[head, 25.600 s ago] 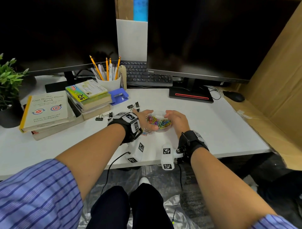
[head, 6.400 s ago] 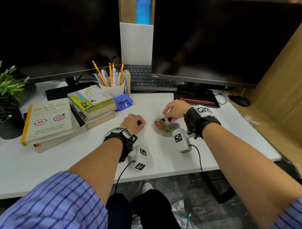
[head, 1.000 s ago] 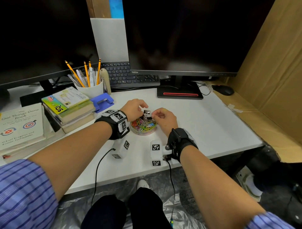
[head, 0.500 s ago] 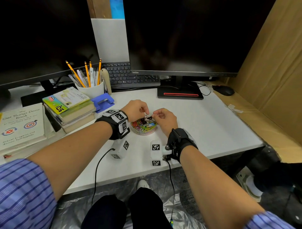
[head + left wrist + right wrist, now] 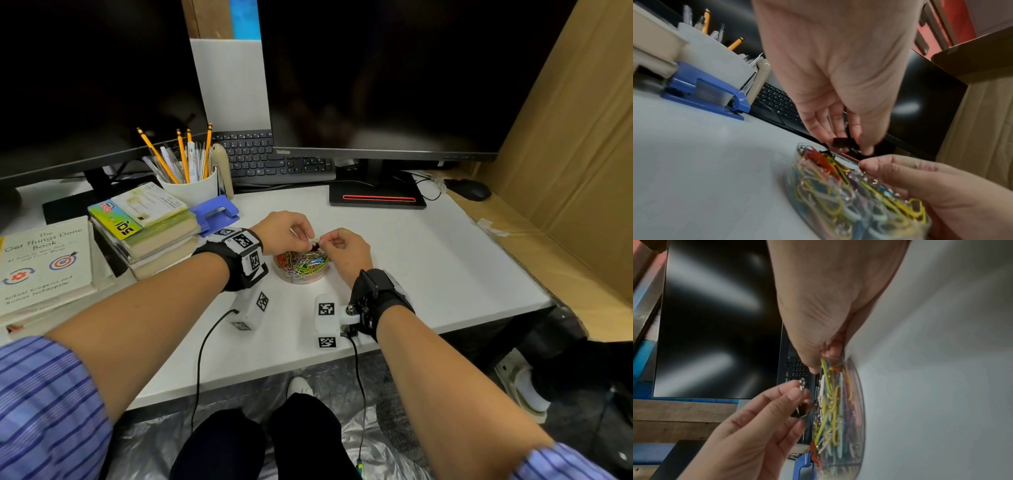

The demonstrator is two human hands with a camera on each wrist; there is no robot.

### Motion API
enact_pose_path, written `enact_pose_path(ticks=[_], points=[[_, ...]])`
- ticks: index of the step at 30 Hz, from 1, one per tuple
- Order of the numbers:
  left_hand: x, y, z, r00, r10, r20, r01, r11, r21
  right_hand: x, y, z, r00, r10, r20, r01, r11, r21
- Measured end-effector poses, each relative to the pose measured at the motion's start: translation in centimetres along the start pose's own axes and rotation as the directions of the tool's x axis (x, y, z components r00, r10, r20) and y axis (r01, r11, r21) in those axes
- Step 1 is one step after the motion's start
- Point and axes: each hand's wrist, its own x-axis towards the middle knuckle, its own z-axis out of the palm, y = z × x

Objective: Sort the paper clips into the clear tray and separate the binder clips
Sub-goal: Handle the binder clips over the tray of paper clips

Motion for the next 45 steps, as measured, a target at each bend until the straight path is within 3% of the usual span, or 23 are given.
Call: enact_pose_path(ticks=[8, 12, 16, 22, 35, 45], points=[[0.0, -1.1, -0.1, 0.999, 0.026, -0.033, -0.020, 0.984, 0.175, 0.0, -0.2, -0.1, 0.999, 0.037, 0.001, -0.037, 0.998, 0.046], [-0.6, -2.1, 0.0, 0.994, -0.082, 0.067, 0.081, 0.997, 0.008, -0.1, -0.3, -0.3, 0.999, 0.037, 0.026, -0.038, 0.997, 0.061], [-1.7, -3.4, 0.5, 0.994, -0.112, 0.018, 0.113, 0.980, -0.164, 0.0, -0.1, -0.4, 0.999, 0.031, 0.044, -0.033, 0.998, 0.055], [-3.7, -4.2, 0.5, 0.970, -0.244, 0.012, 0.212, 0.819, -0.533, 0.0, -0.6, 0.3, 0.994, 0.031, 0.109, -0.023, 0.997, -0.068], [-10.6, -7.9, -0.9, 0.931, -0.360, 0.066, 0.324, 0.728, -0.604, -2.5, -3.8, 4.6, 0.921, 0.158, 0.356, -0.116, 0.984, -0.136], [-13.2, -7.3, 0.5, 0.926, -0.377, -0.016, 0.284, 0.724, -0.629, -5.7, -3.8, 4.0, 0.915, 0.096, 0.391, -0.036, 0.987, -0.158]])
